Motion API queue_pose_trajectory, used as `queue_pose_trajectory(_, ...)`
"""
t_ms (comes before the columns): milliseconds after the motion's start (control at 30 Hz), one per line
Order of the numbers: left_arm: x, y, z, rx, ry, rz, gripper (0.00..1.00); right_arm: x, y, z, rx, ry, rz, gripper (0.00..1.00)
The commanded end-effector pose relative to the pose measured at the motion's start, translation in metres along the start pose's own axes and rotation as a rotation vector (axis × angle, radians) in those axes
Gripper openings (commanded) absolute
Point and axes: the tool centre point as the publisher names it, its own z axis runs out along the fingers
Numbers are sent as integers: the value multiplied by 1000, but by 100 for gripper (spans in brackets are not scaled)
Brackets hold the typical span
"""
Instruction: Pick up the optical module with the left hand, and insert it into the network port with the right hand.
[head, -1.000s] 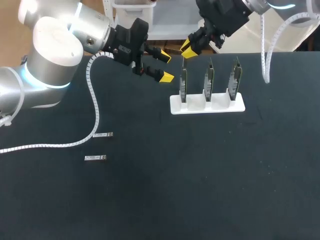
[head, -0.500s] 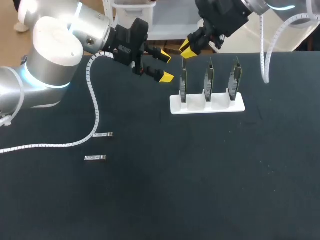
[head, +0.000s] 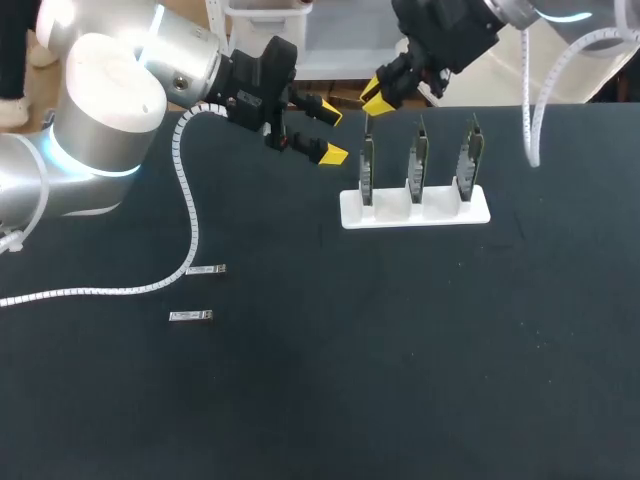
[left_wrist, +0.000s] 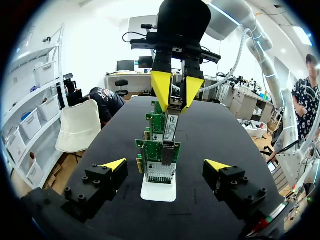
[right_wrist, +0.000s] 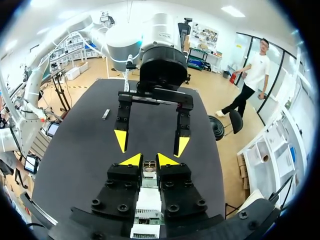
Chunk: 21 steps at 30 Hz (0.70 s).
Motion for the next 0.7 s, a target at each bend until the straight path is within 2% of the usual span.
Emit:
queue_pose_trajectory(33, -1, 1, 0, 1, 4, -2, 100, 0, 2, -1, 4, 1, -2, 0)
queue_pose_trajectory(700, -1, 1, 0, 1, 4, -2, 100, 1, 3, 4, -6, 20, -28, 0)
